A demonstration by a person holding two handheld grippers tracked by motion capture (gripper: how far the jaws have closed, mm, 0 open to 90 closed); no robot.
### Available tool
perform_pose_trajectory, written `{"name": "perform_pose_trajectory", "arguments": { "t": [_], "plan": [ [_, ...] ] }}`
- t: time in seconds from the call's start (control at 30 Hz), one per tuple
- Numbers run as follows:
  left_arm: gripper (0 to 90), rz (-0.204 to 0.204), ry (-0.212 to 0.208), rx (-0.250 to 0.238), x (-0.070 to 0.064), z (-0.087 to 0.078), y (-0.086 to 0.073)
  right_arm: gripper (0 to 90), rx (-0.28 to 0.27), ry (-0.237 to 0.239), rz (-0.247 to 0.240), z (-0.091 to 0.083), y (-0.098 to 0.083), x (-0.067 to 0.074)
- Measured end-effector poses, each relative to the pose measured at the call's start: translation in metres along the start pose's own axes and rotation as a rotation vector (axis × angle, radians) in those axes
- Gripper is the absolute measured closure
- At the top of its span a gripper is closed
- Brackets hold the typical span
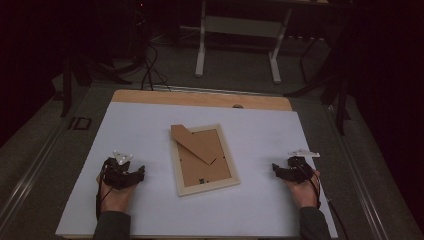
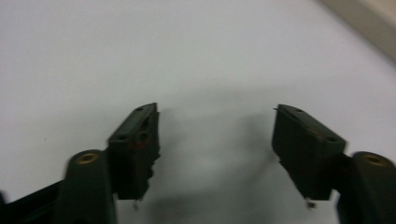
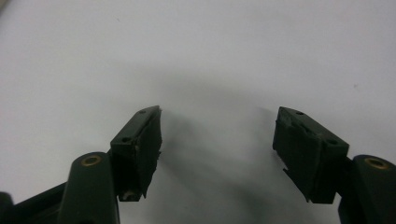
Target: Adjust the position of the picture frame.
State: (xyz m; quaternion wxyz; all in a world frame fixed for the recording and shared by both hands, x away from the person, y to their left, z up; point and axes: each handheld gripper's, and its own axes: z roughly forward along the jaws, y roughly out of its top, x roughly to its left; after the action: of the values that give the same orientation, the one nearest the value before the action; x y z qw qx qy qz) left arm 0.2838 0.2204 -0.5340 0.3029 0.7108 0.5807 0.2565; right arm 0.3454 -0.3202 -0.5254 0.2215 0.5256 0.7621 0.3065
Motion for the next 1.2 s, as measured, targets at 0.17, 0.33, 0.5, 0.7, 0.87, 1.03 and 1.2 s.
{"name": "perform_pose_trajectory", "arguments": {
  "t": [0.17,0.33,0.5,0.7,0.87,1.03,1.2],
  "plan": [
    [43.7,0.002,-0.056,-0.073,-0.001,-0.007,0.000,31.7,-0.019,0.030,0.011,-0.005,0.005,0.003],
    [48.2,-0.003,-0.131,-0.094,-0.002,-0.011,0.000,31.3,-0.029,0.061,0.014,-0.007,0.007,0.007],
    [54.2,0.008,-0.188,-0.092,-0.004,-0.013,0.000,33.2,-0.046,0.094,0.006,-0.011,0.010,0.016],
    [59.7,0.030,-0.217,-0.082,-0.006,-0.016,0.002,47.8,-0.063,0.146,-0.018,-0.014,0.013,0.024],
    [62.8,0.053,-0.240,-0.073,-0.010,-0.018,0.002,56.7,-0.067,0.185,-0.029,-0.015,0.014,0.032],
    [69.5,0.086,-0.278,-0.072,-0.018,-0.020,0.003,60.0,-0.064,0.208,-0.041,-0.014,0.015,0.040],
    [82.1,0.131,-0.333,-0.061,-0.029,-0.018,0.003,61.8,-0.057,0.213,-0.042,-0.012,0.015,0.046]
  ]
}}
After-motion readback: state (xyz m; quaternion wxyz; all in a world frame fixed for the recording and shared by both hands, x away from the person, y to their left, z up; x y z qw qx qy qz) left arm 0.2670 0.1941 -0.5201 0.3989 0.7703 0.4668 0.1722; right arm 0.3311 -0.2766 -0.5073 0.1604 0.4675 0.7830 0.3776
